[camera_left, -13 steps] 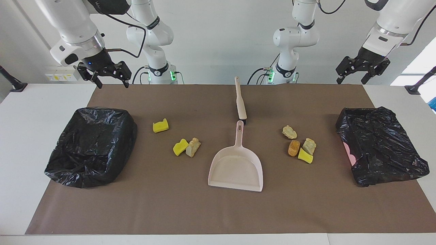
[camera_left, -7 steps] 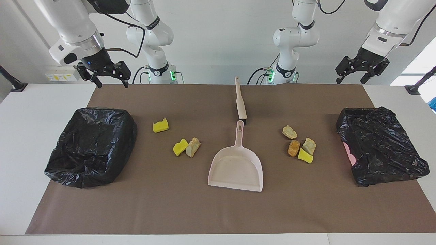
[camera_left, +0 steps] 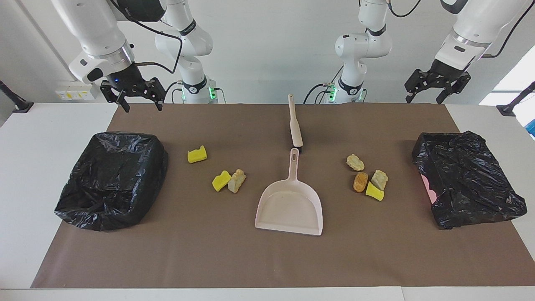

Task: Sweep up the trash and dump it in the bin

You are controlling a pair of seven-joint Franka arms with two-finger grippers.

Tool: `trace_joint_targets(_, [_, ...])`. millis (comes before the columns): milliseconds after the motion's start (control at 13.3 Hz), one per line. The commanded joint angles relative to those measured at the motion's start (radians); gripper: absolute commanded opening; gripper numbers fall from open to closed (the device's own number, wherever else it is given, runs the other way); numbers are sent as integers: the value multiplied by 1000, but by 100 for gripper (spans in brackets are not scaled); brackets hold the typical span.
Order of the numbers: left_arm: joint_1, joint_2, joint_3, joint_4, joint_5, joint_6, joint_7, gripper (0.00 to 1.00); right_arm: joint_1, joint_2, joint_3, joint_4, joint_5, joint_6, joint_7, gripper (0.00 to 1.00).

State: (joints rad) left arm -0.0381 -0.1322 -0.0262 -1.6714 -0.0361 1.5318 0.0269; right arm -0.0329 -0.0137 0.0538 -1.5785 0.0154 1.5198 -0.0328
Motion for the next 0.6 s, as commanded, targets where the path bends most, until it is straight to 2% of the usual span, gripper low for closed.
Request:
trace_joint_targets(0, [-93, -113, 8, -163, -10, 14, -62, 100, 43, 24, 8, -23, 12, 60, -10, 100])
trace_joint_targets(226, [-253, -191, 8, -327, -10, 65, -227, 100, 100, 73, 8, -26, 12, 109, 43, 100])
trace_joint_targets(376, [-392, -214, 8, -436, -11, 125, -382, 100, 140, 106, 8, -31, 18, 144, 86, 100])
trace_joint_targets(527, [-488, -250, 8, -534, -43, 203, -450, 100, 184, 174, 8, -31, 31, 203, 128, 100])
